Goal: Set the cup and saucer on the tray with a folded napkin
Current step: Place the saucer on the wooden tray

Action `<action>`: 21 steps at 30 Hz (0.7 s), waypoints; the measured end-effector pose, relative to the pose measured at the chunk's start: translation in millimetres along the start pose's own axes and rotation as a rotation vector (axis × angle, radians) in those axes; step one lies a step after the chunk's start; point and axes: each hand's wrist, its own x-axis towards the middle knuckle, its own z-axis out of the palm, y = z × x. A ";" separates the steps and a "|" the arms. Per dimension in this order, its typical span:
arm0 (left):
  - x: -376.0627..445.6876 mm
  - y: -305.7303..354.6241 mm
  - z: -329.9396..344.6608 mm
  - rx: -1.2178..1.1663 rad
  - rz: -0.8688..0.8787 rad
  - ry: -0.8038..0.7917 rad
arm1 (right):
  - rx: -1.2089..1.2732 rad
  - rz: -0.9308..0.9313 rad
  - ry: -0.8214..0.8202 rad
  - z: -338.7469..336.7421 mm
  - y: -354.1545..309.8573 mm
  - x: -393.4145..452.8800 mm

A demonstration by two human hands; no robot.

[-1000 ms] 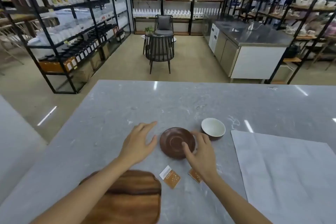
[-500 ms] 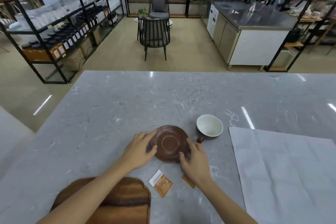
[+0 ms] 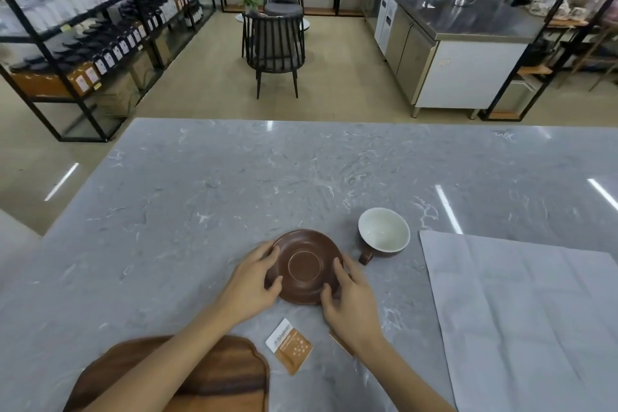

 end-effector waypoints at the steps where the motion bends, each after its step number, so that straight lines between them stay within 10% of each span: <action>1: -0.8 0.1 0.2 -0.011 -0.005 0.000 | 0.003 -0.003 -0.006 0.4 -0.4 -0.1; 21: -76.3 -12.7 -34.2 -0.156 -0.054 0.128 | 0.043 -0.171 0.074 -4.6 -49.5 -37.2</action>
